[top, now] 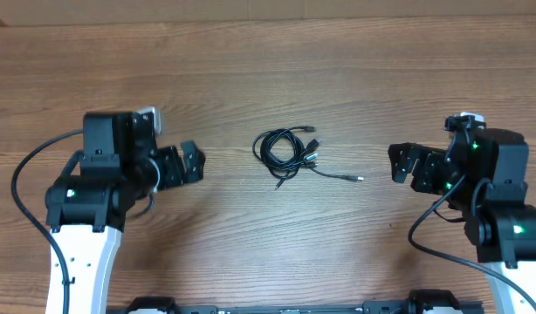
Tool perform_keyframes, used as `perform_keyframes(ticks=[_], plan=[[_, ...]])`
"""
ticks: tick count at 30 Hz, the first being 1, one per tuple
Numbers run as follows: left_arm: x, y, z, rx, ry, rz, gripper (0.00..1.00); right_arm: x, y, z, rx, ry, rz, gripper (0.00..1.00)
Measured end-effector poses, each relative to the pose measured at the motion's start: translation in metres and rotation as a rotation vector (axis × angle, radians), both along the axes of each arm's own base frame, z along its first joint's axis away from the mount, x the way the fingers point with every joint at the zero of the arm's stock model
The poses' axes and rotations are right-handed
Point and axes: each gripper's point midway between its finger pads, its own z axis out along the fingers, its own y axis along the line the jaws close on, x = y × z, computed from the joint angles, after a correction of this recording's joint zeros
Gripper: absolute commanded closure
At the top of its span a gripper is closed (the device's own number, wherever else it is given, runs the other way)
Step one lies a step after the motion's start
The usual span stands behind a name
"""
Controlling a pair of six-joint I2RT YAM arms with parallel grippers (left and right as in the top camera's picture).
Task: Untangle cables
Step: 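Move the left gripper over the black cable bundle and lower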
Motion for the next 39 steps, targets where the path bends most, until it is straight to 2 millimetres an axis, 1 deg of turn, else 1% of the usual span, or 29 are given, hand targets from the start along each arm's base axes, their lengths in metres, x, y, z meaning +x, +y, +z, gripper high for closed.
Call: perform_keyframes(ticks=[1, 2, 4, 7, 11, 15, 18, 21, 23, 27, 28, 31, 33, 36, 39], plan=[[0.012, -0.004, 0.008, -0.021, -0.055, -0.007, 0.07, 0.000, 0.002, -0.001, 0.009, 0.005, 0.008, 0.00], [0.020, -0.006, 0.014, -0.034, -0.093, -0.014, 0.07, 0.001, 0.004, -0.001, 0.018, 0.007, 0.017, 0.00], [0.031, -0.011, 0.021, -0.045, -0.137, -0.023, 0.07, 0.001, 0.008, -0.001, 0.034, 0.010, 0.032, 0.00], [0.036, -0.024, 0.015, -0.032, -0.119, -0.058, 0.07, 0.000, 0.013, 0.000, 0.050, 0.007, 0.060, 0.03], [0.048, -0.052, -0.009, 0.015, -0.036, -0.133, 0.05, -0.001, 0.017, 0.000, 0.055, 0.003, 0.091, 0.03], [0.063, -0.083, -0.036, 0.053, 0.047, -0.205, 0.05, -0.002, 0.019, 0.000, 0.057, 0.004, 0.105, 0.00], [0.068, -0.097, -0.059, 0.072, 0.107, -0.237, 0.06, -0.001, 0.020, -0.001, 0.058, 0.009, 0.110, 0.00], [0.069, -0.106, -0.082, 0.076, 0.176, -0.240, 0.07, -0.001, 0.020, -0.004, 0.058, 0.022, 0.113, 0.01], [0.070, -0.116, -0.103, 0.064, 0.228, -0.243, 0.11, -0.001, 0.020, -0.006, 0.059, 0.030, 0.113, 0.01], [0.073, -0.134, -0.138, 0.042, 0.303, -0.240, 0.13, 0.000, 0.020, -0.007, 0.059, 0.031, 0.114, 0.01], [0.074, -0.138, -0.146, 0.035, 0.320, -0.230, 0.14, 0.000, 0.020, -0.007, 0.059, 0.032, 0.113, 0.02], [0.079, -0.149, -0.167, -0.003, 0.364, -0.182, 0.24, -0.001, 0.020, -0.007, 0.059, 0.033, 0.114, 0.01], [0.084, -0.155, -0.177, -0.034, 0.374, -0.149, 0.27, -0.001, 0.020, -0.007, 0.059, 0.033, 0.114, 0.02], [0.093, -0.162, -0.185, -0.067, 0.371, -0.112, 0.31, -0.001, 0.020, -0.007, 0.059, 0.034, 0.114, 0.02], [0.094, -0.166, -0.192, -0.071, 0.378, -0.086, 0.31, -0.001, 0.020, -0.007, 0.059, 0.033, 0.114, 0.02]])
